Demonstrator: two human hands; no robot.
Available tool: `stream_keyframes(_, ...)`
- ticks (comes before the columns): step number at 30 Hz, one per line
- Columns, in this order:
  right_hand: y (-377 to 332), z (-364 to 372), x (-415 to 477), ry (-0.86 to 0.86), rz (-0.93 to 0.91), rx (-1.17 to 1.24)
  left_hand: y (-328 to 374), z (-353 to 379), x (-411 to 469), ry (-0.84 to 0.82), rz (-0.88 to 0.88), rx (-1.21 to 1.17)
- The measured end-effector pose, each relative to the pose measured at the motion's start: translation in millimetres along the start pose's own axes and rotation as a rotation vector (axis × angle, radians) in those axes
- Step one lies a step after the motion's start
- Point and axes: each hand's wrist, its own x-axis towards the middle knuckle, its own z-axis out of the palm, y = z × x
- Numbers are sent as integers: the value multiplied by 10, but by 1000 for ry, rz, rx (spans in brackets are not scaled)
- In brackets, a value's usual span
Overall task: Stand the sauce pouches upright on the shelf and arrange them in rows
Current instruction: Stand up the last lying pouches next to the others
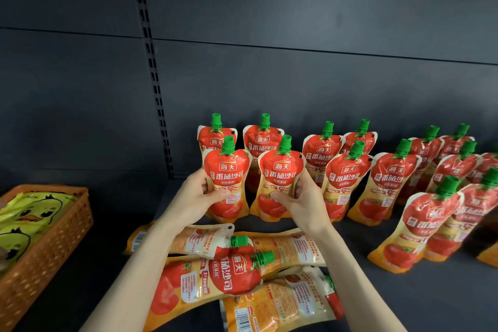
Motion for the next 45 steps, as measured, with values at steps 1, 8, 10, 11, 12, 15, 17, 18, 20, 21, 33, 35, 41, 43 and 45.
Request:
stream_keyframes(1,0,7,-2,8,2,-5,5,-11,-6,-3,0,0)
stream_keyframes(8,-15,56,21,25,21,-10,-11,1,-36,16,-13,-3)
stream_keyframes(10,-24,58,18,27,27,-12,-15,12,-50,30,-25,-12)
stream_keyframes(11,-28,59,12,26,31,-13,-16,17,-53,34,-30,-13)
stream_keyframes(12,-35,59,4,26,34,-14,-19,23,-55,35,-34,-12)
stream_keyframes(15,-51,61,-19,29,41,-26,-12,39,-68,43,-43,3)
stream_keyframes(17,-77,57,-24,24,48,-48,-13,50,-81,68,-38,42)
stream_keyframes(18,-95,55,-27,20,53,-61,-12,56,-91,85,-31,70)
stream_keyframes(20,-128,49,-35,22,70,-83,-9,63,-123,120,-24,117)
stream_keyframes(21,-144,44,-45,28,76,-93,-13,65,-139,138,-22,132)
stream_keyframes(33,-130,-197,-604,141,-10,-221,76,334,-762,383,142,251)
stream_keyframes(35,-84,-262,-756,132,-31,-241,107,492,-947,325,165,250)
stream_keyframes(41,201,-441,-1253,-14,-96,-295,61,989,-1470,388,310,578)
stream_keyframes(43,326,-501,-1393,-102,-125,-368,45,1103,-1606,387,267,676)
stream_keyframes(45,419,-543,-1511,-147,-189,-418,28,1198,-1755,369,209,742)
